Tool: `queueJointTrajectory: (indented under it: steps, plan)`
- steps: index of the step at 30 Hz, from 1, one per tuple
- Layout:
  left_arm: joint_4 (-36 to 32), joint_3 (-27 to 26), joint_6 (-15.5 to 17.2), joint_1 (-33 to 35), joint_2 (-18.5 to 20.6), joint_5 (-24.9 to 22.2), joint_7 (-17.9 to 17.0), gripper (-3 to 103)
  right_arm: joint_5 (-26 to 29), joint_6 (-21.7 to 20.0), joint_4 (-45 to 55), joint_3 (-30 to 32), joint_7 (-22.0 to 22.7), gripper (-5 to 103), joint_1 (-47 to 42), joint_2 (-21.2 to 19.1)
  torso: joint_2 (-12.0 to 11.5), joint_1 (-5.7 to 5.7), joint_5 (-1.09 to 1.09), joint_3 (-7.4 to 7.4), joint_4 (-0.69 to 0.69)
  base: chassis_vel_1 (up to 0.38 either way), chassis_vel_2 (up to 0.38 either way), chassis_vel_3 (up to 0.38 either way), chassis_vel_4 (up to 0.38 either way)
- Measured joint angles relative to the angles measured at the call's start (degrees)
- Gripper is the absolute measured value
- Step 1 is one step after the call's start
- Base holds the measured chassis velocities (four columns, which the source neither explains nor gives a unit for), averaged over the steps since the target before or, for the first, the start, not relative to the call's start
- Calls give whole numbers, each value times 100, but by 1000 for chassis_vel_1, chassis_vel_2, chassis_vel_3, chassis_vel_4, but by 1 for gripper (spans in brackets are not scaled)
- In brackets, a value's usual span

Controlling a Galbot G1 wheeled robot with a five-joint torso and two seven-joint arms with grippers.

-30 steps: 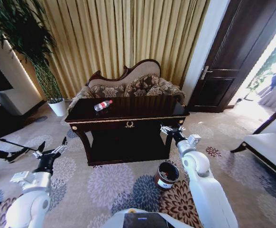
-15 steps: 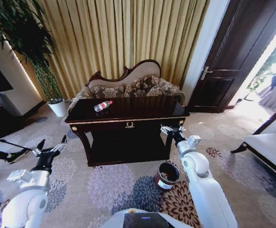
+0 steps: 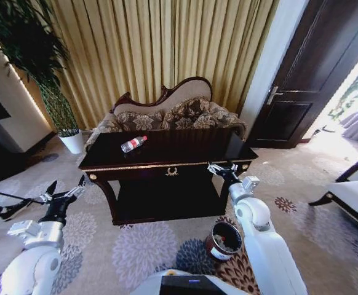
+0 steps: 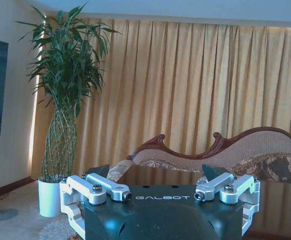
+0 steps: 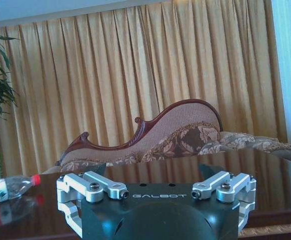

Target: Move to the front of the table and place the trash on the table into the trash bin.

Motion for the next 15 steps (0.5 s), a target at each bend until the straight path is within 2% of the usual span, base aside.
queueJointTrajectory:
  steps: [9,15]
  plan:
    - [3,3,-121,46,-69,14,114,100,23,-11,-22,12,7,100,19,-16,0,0,0,-1,1,-94,114,97,-122]
    - [11,14,-153,68,-102,21,146,100,-16,-25,8,-27,-19,100,1,-3,0,-1,1,-1,0,-62,38,67,-53]
